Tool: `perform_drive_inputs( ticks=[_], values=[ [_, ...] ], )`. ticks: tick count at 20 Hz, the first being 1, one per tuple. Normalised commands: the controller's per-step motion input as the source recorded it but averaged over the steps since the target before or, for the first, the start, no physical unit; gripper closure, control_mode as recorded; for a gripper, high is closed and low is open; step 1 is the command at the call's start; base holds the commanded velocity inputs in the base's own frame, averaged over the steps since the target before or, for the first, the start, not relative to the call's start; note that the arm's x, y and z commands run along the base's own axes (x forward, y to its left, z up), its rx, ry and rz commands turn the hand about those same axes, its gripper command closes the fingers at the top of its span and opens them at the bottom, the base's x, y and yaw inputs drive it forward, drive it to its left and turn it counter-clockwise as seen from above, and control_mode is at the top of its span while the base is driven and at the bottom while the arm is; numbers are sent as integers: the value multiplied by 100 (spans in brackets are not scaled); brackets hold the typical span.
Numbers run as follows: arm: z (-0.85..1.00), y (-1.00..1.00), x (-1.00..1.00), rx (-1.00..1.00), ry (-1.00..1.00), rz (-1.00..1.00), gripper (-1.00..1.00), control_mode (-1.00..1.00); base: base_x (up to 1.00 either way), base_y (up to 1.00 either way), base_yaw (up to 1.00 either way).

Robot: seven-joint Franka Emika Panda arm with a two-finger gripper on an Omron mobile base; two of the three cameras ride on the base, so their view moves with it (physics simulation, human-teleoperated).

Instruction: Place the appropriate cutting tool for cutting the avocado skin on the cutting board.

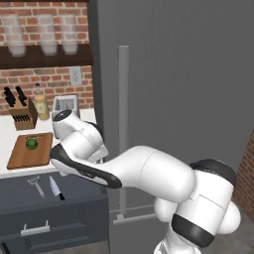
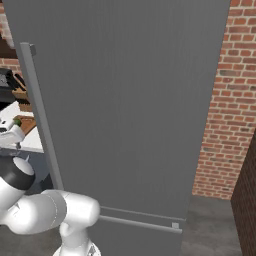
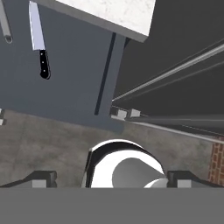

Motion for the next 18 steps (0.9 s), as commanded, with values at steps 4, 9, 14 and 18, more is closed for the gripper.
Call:
perform_drive_inputs(
  ticks=[4,9,14,18],
  values=[
    [-10,20,-23,0,0,0,-100,-100,0,0,0],
    [-18,29,-28,0,0,0,-100,-100,0,0,0],
    [-15,36,-9,0,0,0,-100,-100,0,0,0],
    [-16,59,0,0,0,0,-100,-100,0,0,0]
  ],
)
